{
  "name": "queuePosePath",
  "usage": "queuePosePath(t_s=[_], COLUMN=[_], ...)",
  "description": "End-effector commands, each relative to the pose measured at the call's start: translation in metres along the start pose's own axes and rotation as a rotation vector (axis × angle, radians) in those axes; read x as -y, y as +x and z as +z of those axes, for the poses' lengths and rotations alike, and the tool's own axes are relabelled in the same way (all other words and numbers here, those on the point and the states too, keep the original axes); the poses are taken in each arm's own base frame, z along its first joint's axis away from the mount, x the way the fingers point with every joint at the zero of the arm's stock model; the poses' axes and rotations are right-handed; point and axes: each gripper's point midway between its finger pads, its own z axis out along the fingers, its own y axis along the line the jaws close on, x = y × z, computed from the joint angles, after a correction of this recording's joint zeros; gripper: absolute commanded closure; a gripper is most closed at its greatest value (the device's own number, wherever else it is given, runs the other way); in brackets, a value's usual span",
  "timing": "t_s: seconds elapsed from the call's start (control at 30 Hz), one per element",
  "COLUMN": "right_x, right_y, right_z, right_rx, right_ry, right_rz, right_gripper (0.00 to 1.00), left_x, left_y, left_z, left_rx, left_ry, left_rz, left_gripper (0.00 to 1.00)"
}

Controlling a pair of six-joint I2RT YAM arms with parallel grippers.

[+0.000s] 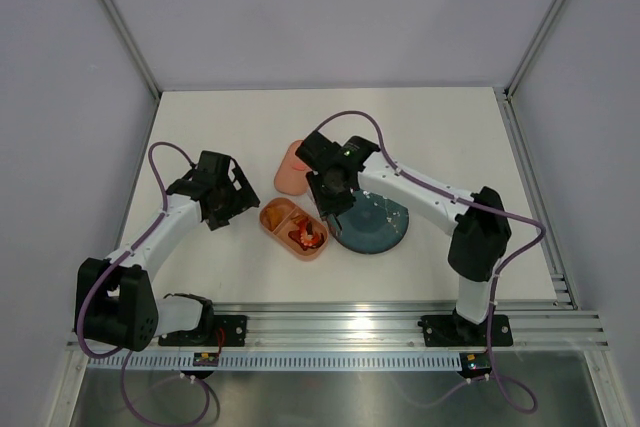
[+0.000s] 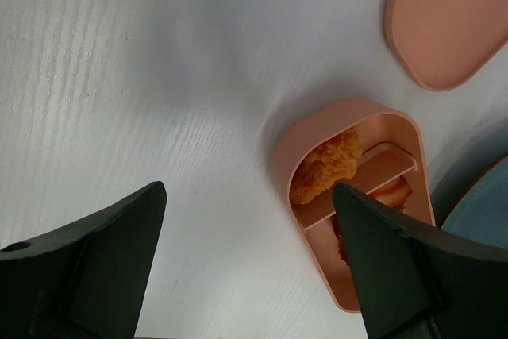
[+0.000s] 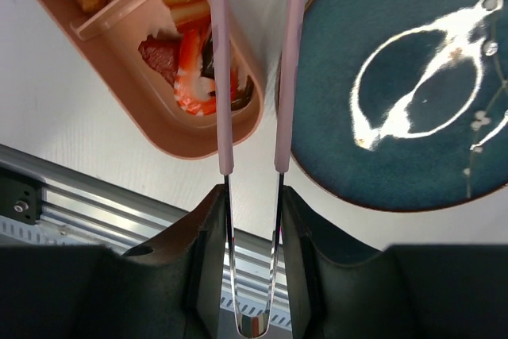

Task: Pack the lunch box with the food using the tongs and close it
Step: Place the fake food in the packing box, then place the clamp at the center of the board.

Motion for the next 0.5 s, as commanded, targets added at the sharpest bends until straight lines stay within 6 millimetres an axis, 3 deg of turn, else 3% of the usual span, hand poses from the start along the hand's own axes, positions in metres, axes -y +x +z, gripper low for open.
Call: queuePosePath(t_s=[0.0,0.1,0.2,0.27,0.47], right_x=[0.026,0.048,0.083,0.113,0.197], right_y=[-0.029,-0.031,-0.031,-0.036,-0.025], right_z=[-0.036,-0.04,-0.042,-0.05,-0.049], right_rx=[0.131,0.145,0.162,0.198,0.229], right_ry=[0.014,0.045,0.088,0.129,0.231], right_rz=[0.054,0.094,0.164,0.222,0.393], right_gripper=[0.62,0.62,0.62,0.62,0.62], left_x=[0.012,0.012,0.012,0.013,0.017], left_y=[-0.013,-0.013,-0.014,-0.017,-0.028], left_z=[-0.009,-0.009,-0.01,-0.013,-0.022], left_rx=[0.048,0.051,0.053,0.061,0.097], left_ry=[0.045,0.045,0.045,0.045,0.052], left_rz=[-0.002,-0.001,0.001,0.006,0.036], left_gripper=[0.1,0.1,0.1,0.1,0.09])
